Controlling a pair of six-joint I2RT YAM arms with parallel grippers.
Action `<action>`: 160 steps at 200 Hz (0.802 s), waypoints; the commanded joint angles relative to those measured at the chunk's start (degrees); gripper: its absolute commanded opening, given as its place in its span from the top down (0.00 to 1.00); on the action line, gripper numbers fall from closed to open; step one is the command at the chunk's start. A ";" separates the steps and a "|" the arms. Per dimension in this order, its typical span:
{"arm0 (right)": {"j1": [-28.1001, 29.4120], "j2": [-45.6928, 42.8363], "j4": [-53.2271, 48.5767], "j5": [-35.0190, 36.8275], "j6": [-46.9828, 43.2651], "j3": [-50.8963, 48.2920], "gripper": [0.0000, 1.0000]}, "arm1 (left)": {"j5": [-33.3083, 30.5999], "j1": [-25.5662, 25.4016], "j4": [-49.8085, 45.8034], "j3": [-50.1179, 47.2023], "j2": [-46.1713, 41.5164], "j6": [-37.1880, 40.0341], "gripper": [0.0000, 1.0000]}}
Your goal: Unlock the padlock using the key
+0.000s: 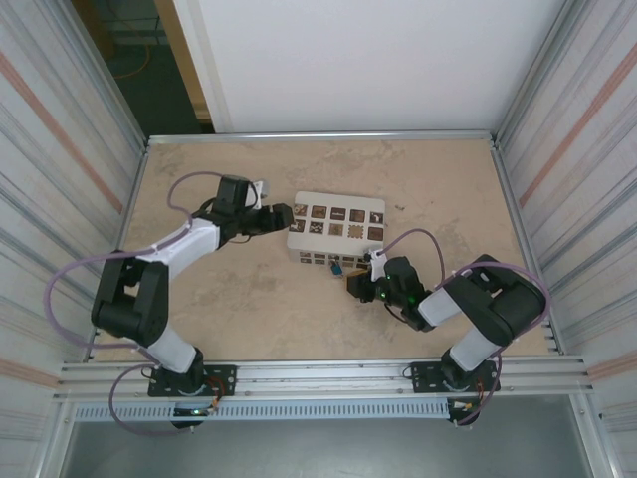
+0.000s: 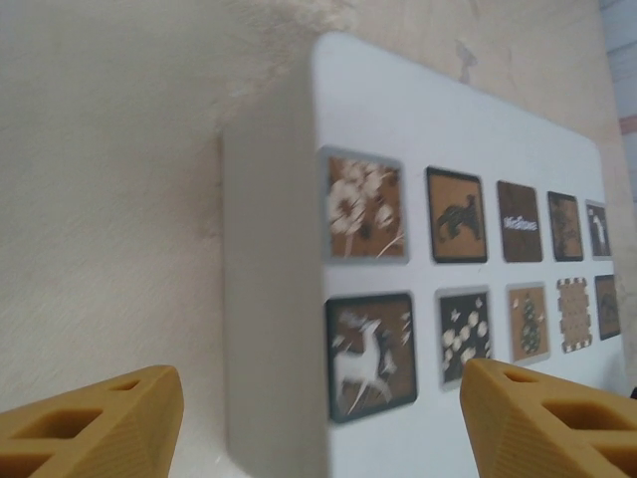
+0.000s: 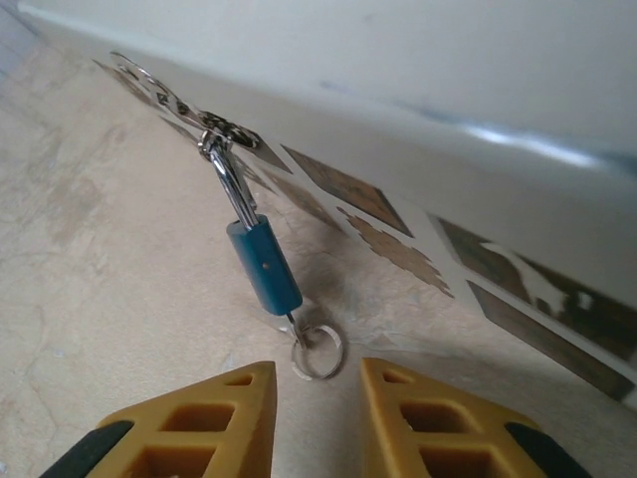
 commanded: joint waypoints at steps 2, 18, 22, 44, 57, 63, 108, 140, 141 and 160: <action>-1.25 -2.71 -4.60 -2.58 1.21 0.71 0.68 | 5.61 -0.05 -0.94 4.62 3.27 3.85 0.27; -2.14 -4.53 -6.53 -4.41 1.26 1.46 0.63 | 6.70 -0.11 -0.61 5.27 5.29 3.64 0.27; -2.39 -4.95 -6.95 -4.85 1.26 1.75 0.61 | 7.05 -0.14 -0.47 5.36 5.75 3.64 0.27; -4.07 -7.32 -9.20 -6.72 1.27 2.59 0.55 | 7.26 -0.50 -0.94 5.44 7.18 3.95 0.28; -5.51 -7.96 -10.26 -8.29 1.10 3.28 0.54 | 6.60 -1.09 -1.21 4.85 7.46 4.15 0.29; -6.19 -7.92 -10.74 -9.35 0.86 3.76 0.53 | 6.37 -1.37 -1.21 4.43 7.57 4.20 0.30; -12.74 -4.61 -12.07 -16.44 -1.61 7.67 0.50 | 3.61 -3.23 -0.51 0.07 6.78 2.25 0.32; -15.63 -2.71 -13.06 -19.44 -3.89 9.07 0.50 | 1.42 -4.68 0.79 -3.53 5.01 0.04 0.32; -15.68 -2.71 -13.09 -19.55 -3.99 9.05 0.50 | 1.34 -4.70 0.85 -3.62 4.93 -0.07 0.32; -15.70 -3.60 -13.88 -20.95 -5.04 7.62 0.49 | 0.67 -4.90 1.74 -5.24 3.97 -1.09 0.32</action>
